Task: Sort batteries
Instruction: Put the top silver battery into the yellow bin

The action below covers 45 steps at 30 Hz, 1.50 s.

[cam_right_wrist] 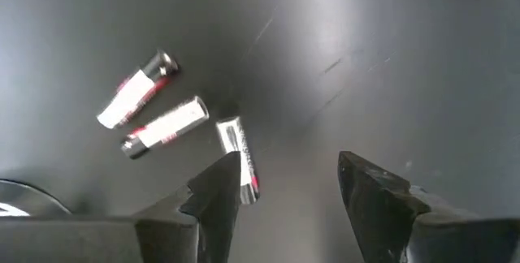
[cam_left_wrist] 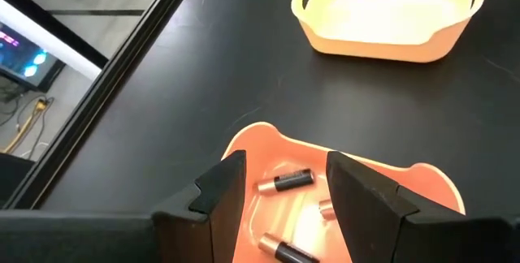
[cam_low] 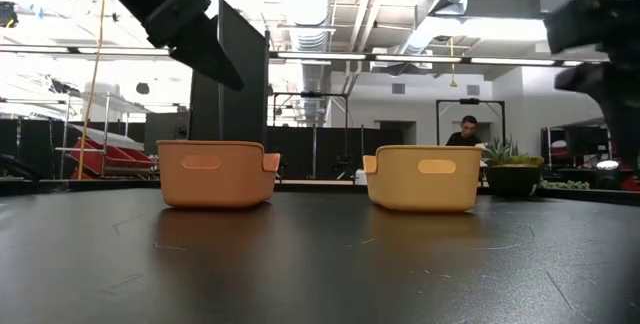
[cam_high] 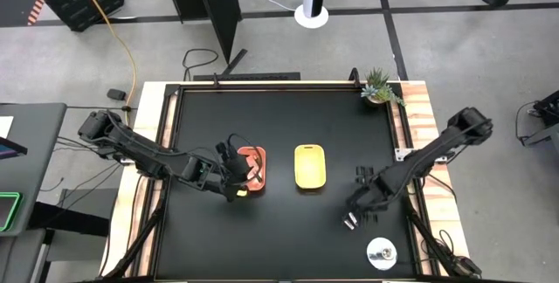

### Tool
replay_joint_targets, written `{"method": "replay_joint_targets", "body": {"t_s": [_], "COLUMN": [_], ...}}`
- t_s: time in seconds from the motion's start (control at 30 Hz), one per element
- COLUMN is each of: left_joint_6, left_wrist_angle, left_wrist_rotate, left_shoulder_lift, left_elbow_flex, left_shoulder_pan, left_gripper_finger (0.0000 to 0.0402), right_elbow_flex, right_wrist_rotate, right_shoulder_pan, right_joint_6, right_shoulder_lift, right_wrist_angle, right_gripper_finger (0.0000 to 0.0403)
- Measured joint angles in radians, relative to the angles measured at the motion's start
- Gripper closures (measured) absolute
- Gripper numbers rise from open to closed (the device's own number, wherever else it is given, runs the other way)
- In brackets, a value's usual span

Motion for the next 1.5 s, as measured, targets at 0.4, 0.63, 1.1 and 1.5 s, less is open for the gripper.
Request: {"method": "replay_joint_targets", "body": {"t_s": [0.4,0.63,1.1,1.5], "left_joint_6": [0.029,0.029,0.027,0.026], "left_wrist_angle": [0.003,0.003,0.003,0.003], "left_wrist_rotate": [0.002,0.003,0.003,0.003], "left_shoulder_lift": [0.0,0.0,0.0,0.0], "left_elbow_flex": [0.0,0.0,0.0,0.0], "left_shoulder_pan": [0.029,0.029,0.028,0.028], "left_gripper_finger": [0.0235,0.0235,0.0235,0.0235], "right_elbow_flex": [0.001,0.007,0.006,0.052], "right_wrist_rotate": [-0.044,-0.051,-0.052,-0.032], "right_shoulder_pan": [0.046,0.052,0.052,0.049], "right_joint_6": [0.06,0.054,0.05,0.02], "right_shoulder_lift": [0.158,0.234,0.266,0.273], "right_wrist_angle": [0.045,0.101,0.11,0.05], "right_gripper_finger": [0.018,0.0196,0.0356,0.0363]}}
